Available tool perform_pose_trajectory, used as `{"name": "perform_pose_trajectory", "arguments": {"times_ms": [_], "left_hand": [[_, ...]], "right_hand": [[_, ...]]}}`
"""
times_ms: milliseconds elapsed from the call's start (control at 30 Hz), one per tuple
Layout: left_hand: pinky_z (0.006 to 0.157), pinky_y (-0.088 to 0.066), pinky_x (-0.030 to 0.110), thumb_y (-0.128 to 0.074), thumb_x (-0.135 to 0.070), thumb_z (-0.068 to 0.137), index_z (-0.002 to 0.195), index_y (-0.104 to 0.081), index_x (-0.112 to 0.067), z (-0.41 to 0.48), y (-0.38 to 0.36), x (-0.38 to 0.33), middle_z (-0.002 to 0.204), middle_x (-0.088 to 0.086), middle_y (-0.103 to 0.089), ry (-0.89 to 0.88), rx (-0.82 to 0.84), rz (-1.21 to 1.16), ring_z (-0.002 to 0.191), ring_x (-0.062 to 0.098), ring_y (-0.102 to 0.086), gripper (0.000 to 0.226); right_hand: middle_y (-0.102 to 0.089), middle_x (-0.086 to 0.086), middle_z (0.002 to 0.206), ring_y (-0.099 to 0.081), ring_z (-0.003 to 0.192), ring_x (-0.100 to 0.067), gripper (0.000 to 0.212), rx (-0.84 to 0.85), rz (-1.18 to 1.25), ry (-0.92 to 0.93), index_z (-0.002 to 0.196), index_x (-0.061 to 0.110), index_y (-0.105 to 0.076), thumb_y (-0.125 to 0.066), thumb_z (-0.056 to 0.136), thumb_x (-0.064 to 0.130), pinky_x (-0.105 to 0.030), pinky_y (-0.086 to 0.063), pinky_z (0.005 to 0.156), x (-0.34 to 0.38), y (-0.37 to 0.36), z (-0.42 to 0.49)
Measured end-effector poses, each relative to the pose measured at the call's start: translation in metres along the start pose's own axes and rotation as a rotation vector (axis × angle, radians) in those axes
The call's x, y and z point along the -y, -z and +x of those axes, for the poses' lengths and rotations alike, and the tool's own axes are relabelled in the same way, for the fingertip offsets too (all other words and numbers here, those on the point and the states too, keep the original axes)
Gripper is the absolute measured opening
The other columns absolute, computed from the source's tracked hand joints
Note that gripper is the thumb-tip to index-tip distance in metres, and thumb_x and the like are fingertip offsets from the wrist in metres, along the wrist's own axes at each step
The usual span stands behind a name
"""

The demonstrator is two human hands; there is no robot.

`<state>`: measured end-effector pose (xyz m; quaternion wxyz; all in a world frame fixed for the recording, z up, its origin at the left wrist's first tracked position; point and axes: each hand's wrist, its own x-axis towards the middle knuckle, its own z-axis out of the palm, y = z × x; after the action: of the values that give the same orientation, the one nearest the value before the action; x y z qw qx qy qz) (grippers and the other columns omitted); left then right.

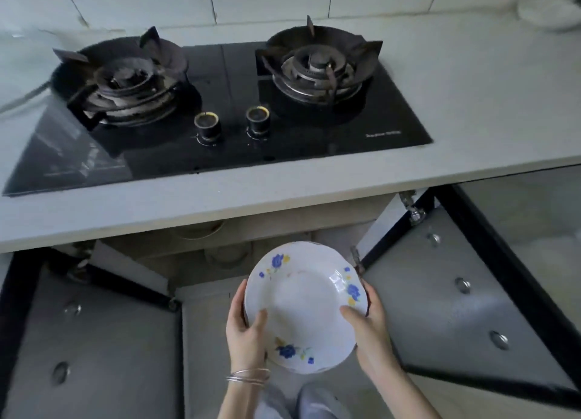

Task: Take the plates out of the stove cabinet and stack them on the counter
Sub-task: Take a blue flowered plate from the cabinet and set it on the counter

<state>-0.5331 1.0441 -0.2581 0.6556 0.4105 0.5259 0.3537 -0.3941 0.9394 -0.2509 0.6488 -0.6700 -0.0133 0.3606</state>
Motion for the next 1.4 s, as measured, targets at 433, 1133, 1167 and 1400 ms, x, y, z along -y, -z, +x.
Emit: {"name": "perform_pose_trajectory", "arguments": {"times_ms": [433, 1133, 1167, 1400], "left_hand": [[0.100, -0.042, 0.051, -0.054, -0.007, 0.064, 0.122, -0.051, -0.024, -0.121, -0.034, -0.194, 0.127, 0.005, -0.056, -0.113, 0.244, 0.091, 0.116, 0.021, -0.053, 0.061], [0.088, -0.050, 0.053, -0.057, -0.009, 0.069, 0.128, -0.051, -0.023, -0.234, -0.167, -0.206, 0.121, 0.000, -0.060, -0.126, 0.764, 0.159, 0.108, 0.023, -0.058, 0.061], [0.088, -0.051, 0.053, -0.057, -0.010, 0.068, 0.127, -0.052, -0.024, -0.243, -0.176, -0.200, 0.120, -0.001, -0.060, -0.124, 0.769, 0.168, 0.107, 0.023, -0.058, 0.060], [0.092, -0.048, 0.053, -0.058, -0.003, 0.070, 0.123, -0.052, -0.025, -0.324, -0.252, -0.157, 0.119, -0.001, -0.059, -0.091, 0.778, 0.127, 0.109, 0.026, -0.056, 0.058]], "right_hand": [[-0.065, -0.001, 0.110, -0.062, 0.098, -0.013, 0.041, -0.239, -0.130, 0.240, 0.120, 0.016, -0.050, -0.053, 0.085, -0.005, -0.024, -0.051, 0.081, 0.173, 0.018, -0.149], [-0.067, 0.001, 0.095, -0.065, 0.081, -0.009, 0.034, -0.674, 0.196, 0.416, 0.106, 0.017, -0.056, -0.058, 0.076, 0.000, -0.022, -0.053, 0.066, 0.227, 0.164, -0.226], [-0.067, 0.002, 0.095, -0.065, 0.082, -0.011, 0.033, -0.681, 0.197, 0.418, 0.103, 0.020, -0.056, -0.058, 0.079, -0.003, -0.024, -0.054, 0.067, 0.229, 0.177, -0.228], [-0.067, 0.005, 0.095, -0.065, 0.085, -0.013, 0.038, -0.738, 0.144, 0.414, 0.096, 0.029, -0.057, -0.055, 0.081, -0.006, -0.034, -0.055, 0.075, 0.239, 0.293, -0.237]]}}
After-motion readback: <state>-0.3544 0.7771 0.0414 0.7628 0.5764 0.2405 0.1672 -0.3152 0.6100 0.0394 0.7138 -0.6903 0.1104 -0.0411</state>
